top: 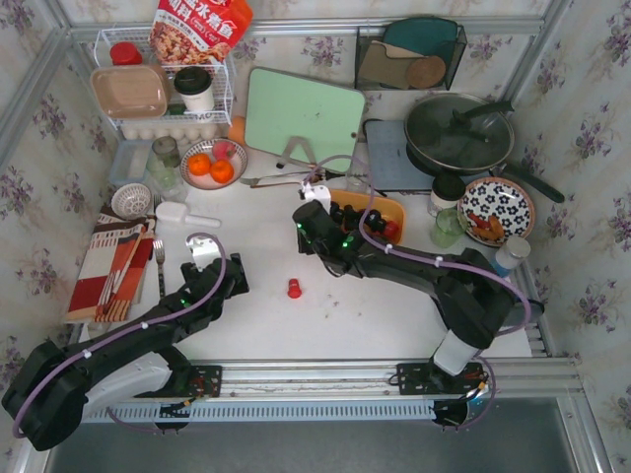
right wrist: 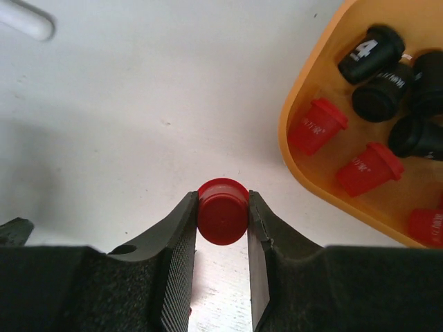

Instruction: Mix the coffee capsules in the storage basket

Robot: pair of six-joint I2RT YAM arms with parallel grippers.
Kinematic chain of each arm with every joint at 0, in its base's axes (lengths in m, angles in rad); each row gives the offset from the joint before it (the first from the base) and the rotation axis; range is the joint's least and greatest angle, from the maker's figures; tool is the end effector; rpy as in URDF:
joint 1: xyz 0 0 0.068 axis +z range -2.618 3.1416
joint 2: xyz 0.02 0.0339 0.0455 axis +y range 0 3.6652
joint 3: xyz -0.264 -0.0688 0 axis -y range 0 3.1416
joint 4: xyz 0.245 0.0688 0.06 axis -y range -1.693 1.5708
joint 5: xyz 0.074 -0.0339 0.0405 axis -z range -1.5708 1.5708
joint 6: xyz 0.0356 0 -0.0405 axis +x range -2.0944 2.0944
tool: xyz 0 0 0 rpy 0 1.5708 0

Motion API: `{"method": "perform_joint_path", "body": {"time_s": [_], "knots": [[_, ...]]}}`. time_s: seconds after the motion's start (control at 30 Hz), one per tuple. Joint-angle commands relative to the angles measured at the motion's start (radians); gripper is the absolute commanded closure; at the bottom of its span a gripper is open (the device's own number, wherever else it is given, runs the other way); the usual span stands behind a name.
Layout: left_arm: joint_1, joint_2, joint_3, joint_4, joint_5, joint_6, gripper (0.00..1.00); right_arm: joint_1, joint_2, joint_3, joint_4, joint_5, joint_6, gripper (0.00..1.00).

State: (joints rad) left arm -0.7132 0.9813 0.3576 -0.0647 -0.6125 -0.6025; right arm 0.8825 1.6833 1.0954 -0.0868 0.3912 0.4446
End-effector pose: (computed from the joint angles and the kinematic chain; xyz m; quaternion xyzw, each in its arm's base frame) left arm 0.1547 -0.1067 0.1730 -0.0808 0.8680 -0.0332 0.4889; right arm 0.2457 0.2773 0.2231 -0.1098 0.8813 0.1237 0.4427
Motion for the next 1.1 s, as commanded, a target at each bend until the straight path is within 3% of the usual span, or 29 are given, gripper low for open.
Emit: {"method": "perform_joint_path", "body": {"time_s": [0.0,0.2,0.53,0.7,0.8,0.87,1.07], "knots": [[0.001,-0.012,-0.003,0.020,-0.007,0.001,0.09,-0.003,-0.069,-0.021,0.024,0.063,-0.032,0.96],[0.001,-0.015,-0.002,0.017,-0.009,0.000,0.09,-0.081,-0.162,-0.089,0.015,0.263,-0.082,0.95],[0.001,-0.011,-0.002,0.019,-0.007,0.001,0.09,-0.307,-0.243,-0.237,0.081,0.228,-0.073,0.85],[0.001,-0.007,0.001,0.020,-0.006,0.001,0.09,-0.405,-0.202,-0.250,0.122,0.168,-0.095,0.69],[0.001,-0.006,0.001,0.020,-0.006,0.002,0.09,-0.418,-0.184,-0.240,0.133,0.160,-0.113,0.44],[0.001,-0.006,0.001,0.020,-0.007,0.003,0.09,-0.418,-0.176,-0.225,0.122,0.153,-0.124,0.33],[0.001,0.000,0.004,0.021,-0.006,0.003,0.09,-0.411,-0.209,-0.210,0.082,0.086,-0.135,0.21]]}}
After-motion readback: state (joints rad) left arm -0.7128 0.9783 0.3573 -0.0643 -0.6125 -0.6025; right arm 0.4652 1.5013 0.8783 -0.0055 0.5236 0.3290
